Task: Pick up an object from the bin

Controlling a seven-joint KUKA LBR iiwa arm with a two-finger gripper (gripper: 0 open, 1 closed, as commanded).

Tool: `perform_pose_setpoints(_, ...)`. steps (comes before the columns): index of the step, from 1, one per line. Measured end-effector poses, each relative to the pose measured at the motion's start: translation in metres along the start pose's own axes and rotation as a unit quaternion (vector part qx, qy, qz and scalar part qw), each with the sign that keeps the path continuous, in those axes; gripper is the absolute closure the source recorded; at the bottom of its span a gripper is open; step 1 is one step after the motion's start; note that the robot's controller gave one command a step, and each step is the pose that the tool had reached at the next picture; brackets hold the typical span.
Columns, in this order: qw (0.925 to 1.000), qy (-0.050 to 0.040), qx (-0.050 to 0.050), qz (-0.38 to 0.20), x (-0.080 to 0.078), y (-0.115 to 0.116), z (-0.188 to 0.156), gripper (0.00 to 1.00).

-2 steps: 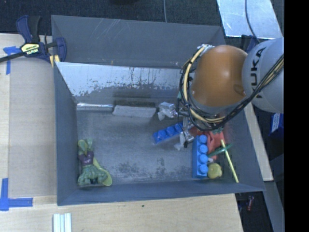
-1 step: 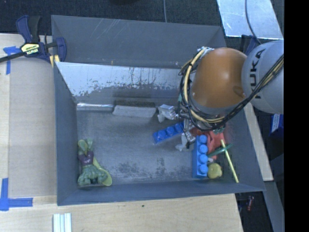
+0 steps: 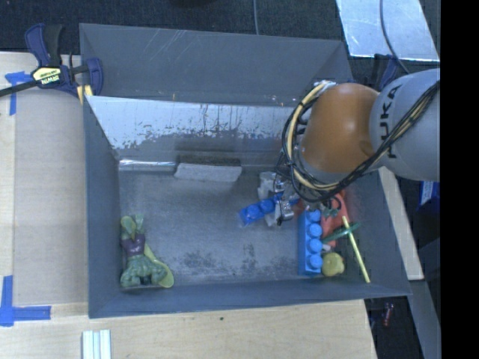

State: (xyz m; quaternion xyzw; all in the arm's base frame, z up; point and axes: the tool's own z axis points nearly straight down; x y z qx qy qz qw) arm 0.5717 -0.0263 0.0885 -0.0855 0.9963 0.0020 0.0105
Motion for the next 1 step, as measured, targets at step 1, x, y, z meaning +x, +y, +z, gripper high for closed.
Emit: perform_pose_setpoints(1, 1.0, 0.0, 0.0, 0.0, 0.0, 0.0, 0.0, 1.0)
